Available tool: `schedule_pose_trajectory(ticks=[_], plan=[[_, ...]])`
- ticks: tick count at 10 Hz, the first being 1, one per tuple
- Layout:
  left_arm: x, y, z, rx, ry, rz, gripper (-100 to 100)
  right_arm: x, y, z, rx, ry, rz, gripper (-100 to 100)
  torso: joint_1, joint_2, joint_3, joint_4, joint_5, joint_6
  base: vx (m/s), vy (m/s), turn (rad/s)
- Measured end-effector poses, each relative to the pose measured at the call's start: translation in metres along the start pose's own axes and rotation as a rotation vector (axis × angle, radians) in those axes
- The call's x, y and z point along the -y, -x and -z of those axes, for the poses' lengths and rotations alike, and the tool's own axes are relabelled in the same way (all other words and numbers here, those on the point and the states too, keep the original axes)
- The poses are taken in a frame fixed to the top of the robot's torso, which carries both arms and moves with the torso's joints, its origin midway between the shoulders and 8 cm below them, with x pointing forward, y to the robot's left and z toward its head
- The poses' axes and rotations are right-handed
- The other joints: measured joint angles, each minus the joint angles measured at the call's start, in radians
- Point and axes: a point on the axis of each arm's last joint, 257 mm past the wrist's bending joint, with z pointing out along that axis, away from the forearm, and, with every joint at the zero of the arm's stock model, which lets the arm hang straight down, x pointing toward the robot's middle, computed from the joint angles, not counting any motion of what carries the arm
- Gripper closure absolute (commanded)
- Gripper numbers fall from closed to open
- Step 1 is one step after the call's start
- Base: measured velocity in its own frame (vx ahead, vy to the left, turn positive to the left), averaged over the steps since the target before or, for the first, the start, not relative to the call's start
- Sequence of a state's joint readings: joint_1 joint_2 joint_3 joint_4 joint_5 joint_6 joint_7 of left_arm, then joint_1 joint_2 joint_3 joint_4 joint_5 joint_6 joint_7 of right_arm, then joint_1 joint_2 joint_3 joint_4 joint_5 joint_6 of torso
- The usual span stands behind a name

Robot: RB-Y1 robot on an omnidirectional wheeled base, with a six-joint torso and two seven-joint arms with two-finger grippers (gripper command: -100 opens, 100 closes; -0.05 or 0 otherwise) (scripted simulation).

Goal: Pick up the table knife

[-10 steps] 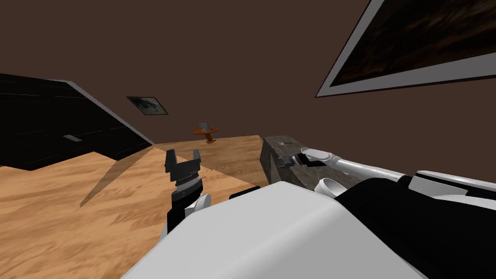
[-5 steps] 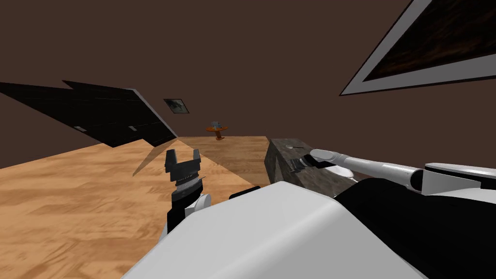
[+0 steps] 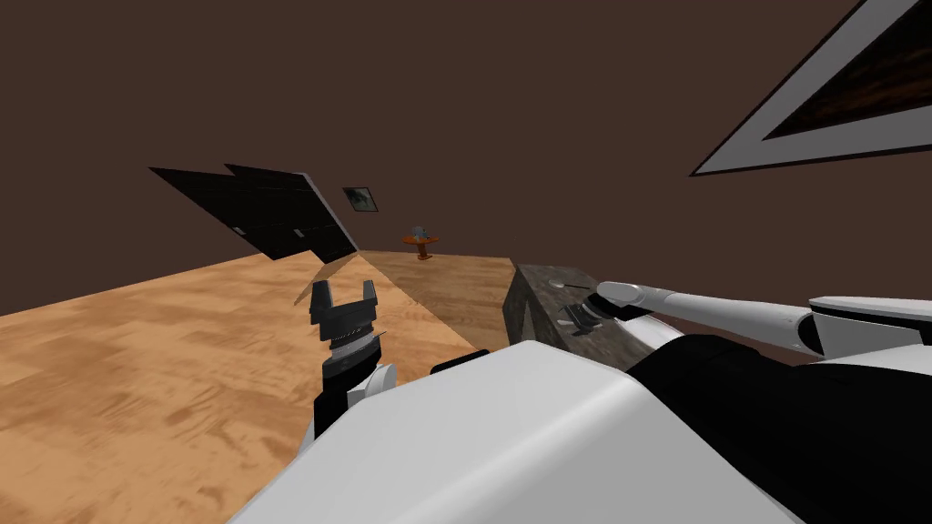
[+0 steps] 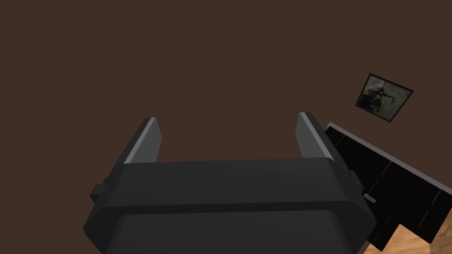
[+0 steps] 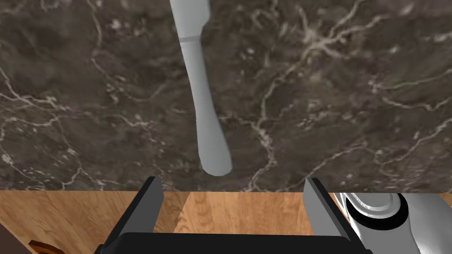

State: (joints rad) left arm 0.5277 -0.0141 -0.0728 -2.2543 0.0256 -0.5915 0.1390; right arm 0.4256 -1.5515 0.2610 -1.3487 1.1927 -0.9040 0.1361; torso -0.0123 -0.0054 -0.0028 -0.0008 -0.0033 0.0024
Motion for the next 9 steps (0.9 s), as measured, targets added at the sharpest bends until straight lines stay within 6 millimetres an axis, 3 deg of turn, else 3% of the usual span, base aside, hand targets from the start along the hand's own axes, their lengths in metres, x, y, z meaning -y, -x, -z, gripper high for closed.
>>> schedule_pose_trajectory(ticks=[4,5,6,9], plan=[[0.0,0.0,0.0,0.0,0.0,0.0,0,-0.018,-0.055,0.015,-0.126,0.057,0.014,-100,0.003,0.0,0.0,0.0,0.001,0.0,-0.005,-0.047,0.122],[0.0,0.0,0.0,0.0,0.0,0.0,0,-0.019,-0.057,0.015,-0.13,0.061,0.017,0,0.005,0.0,0.0,0.0,0.001,0.001,0.0,-0.006,-0.01],[0.0,0.0,0.0,0.0,0.0,0.0,0,-0.019,-0.057,0.015,-0.13,0.06,0.016,-100,0.006,0.0,0.0,0.0,0.001,0.001,0.039,0.015,-0.047],[0.0,0.0,0.0,0.0,0.0,0.0,0,-0.028,-0.07,0.012,-0.129,0.058,0.026,-100,0.011,-0.005,-0.003,-0.001,0.002,0.001,0.072,0.049,-0.044]])
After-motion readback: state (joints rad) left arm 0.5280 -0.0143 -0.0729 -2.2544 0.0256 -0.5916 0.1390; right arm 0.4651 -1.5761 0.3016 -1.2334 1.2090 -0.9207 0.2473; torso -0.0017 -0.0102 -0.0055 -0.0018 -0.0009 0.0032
